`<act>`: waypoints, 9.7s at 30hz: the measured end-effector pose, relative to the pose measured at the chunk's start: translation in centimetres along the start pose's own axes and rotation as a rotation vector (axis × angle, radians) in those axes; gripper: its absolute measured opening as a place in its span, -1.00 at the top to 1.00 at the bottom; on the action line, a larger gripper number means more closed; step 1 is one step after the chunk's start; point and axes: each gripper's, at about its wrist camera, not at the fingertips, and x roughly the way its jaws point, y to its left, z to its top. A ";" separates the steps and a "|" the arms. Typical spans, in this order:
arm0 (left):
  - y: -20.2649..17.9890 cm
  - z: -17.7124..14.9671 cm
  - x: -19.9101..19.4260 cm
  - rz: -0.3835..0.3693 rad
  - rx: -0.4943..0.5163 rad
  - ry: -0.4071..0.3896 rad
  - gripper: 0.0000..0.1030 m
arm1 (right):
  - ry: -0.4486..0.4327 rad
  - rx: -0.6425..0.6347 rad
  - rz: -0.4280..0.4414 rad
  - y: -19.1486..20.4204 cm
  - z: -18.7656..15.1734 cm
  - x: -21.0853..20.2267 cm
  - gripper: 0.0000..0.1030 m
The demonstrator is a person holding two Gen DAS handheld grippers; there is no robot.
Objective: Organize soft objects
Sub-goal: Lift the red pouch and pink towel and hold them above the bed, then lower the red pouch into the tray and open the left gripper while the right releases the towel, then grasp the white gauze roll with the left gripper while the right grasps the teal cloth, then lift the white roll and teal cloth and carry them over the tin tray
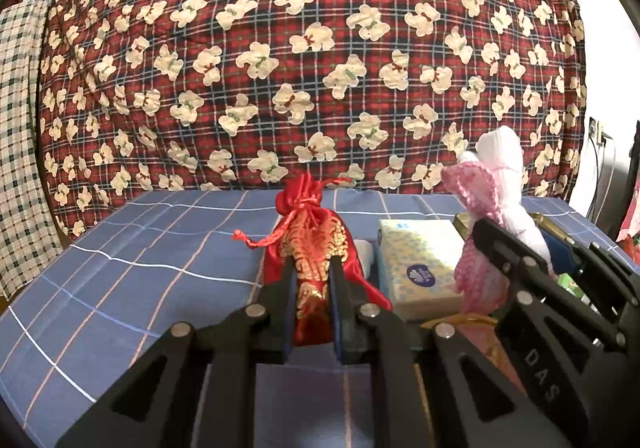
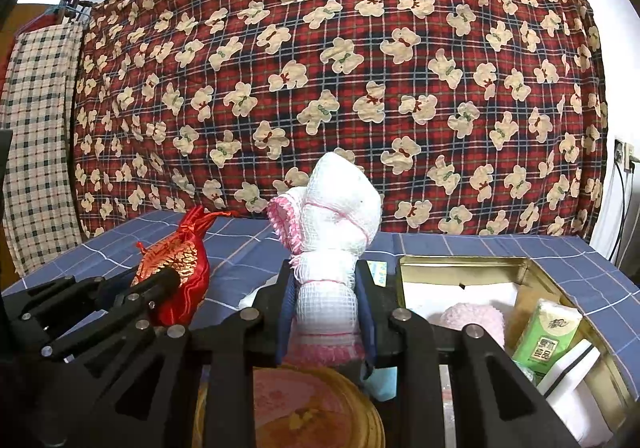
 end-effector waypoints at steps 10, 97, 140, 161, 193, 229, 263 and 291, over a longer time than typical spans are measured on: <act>-0.4 -0.1 -0.2 -0.012 0.001 -0.007 0.77 | -0.011 0.009 -0.010 -0.4 0.0 -0.5 0.40; -8.8 3.2 -2.4 -0.267 0.065 0.070 0.77 | 0.065 0.067 -0.076 -12.5 3.2 -3.7 0.36; 1.8 3.4 5.0 -0.010 0.063 0.206 -0.30 | 0.387 -0.039 0.210 -7.4 3.4 2.6 -0.26; -0.2 1.1 13.4 -0.163 0.047 0.408 -0.18 | 0.534 -0.216 0.149 -4.4 0.5 5.3 0.36; 2.2 1.2 7.0 -0.125 -0.043 0.192 0.57 | 0.348 -0.153 0.176 -4.5 1.7 2.4 0.82; -5.1 2.9 -1.7 -0.179 0.051 0.024 0.57 | 0.184 -0.035 0.204 -8.1 3.3 -1.2 0.82; -12.0 3.5 -3.3 -0.270 0.113 0.006 0.57 | 0.137 0.043 0.140 -14.0 3.0 -3.5 0.82; -16.4 4.8 -0.7 -0.333 0.148 0.078 0.57 | 0.167 0.072 0.053 -19.9 3.2 -3.6 0.82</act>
